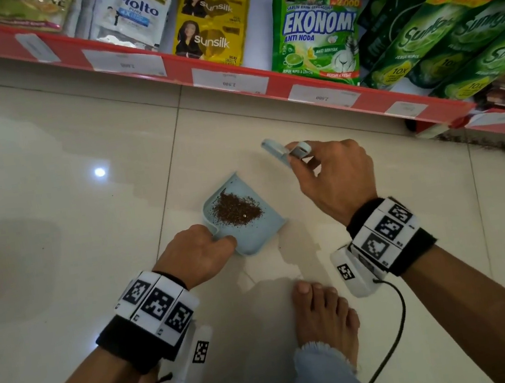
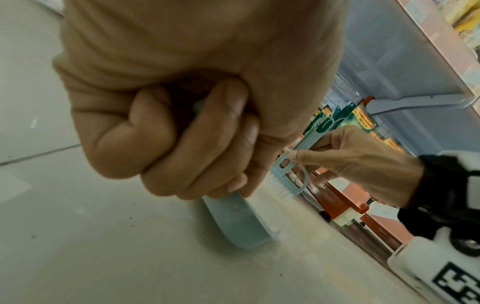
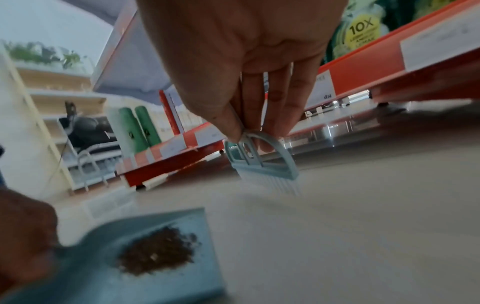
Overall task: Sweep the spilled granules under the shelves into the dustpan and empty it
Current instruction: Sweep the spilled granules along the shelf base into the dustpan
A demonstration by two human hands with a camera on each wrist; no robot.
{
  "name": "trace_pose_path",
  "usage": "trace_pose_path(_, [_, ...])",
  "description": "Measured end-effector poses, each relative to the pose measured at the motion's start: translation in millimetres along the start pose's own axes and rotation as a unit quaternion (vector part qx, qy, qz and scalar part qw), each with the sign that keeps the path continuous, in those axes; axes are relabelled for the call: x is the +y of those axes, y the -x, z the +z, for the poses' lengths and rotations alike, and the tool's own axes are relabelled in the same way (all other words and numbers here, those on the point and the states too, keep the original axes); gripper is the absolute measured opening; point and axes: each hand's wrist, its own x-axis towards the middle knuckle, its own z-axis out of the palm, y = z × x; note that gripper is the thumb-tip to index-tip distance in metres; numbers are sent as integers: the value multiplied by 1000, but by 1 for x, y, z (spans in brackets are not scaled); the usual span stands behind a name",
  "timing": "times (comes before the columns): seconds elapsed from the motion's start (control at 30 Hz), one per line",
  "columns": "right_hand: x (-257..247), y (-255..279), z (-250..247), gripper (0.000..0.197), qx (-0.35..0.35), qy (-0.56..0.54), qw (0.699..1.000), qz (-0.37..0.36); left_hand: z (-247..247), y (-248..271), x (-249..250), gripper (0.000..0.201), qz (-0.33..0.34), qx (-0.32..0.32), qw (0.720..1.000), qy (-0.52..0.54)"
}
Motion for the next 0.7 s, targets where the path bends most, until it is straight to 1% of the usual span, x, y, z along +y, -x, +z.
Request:
trace_pose_path(0.03, [2,-2,2,18,-6,30,1000,-6,0,0,0,48,1,1,1000,-1])
trace_pose_path(0.1, [4,-2,7,20,-60,65,996,-29,0,1,-1,48,3,1,1000,-2])
trace_pose_path(0.17, [1,6,13,25,-118,56,990,-61,1,1,-2,48,6,3,1000,-1])
trace_pose_path(0.2, [-2,12,15,27,-134,46,987,-79,1,1,-2,49,8,4,1000,2])
trace_pose_path(0.27, [-11,24,17,27,-150,23,983,-102,1,0,-4,50,11,4,1000,8])
trace_pose_path(0.3, [-15,28,17,25,-154,5,983,-97,1,0,-5,50,12,3,1000,9])
trace_pose_path(0.4, [-19,33,13,24,-145,-88,985,-25,1,0,-7,48,9,0,1000,10])
trace_pose_path(0.5, [-13,32,7,22,-84,-133,987,26,0,-3,-11,50,17,-1,1000,14])
trace_pose_path(0.57, [-7,31,3,23,-42,-109,992,42,-2,-7,-14,52,30,0,999,18])
trace_pose_path(0.6, [-6,28,4,23,-27,-81,995,41,-4,-8,-17,53,27,3,1000,14])
trace_pose_path(0.63, [-1,29,1,22,-7,-45,998,48,-4,-11,-14,53,37,-8,999,-5])
trace_pose_path(0.7, [-4,27,9,19,-17,-6,1000,25,-7,-12,-20,52,27,3,1000,-9])
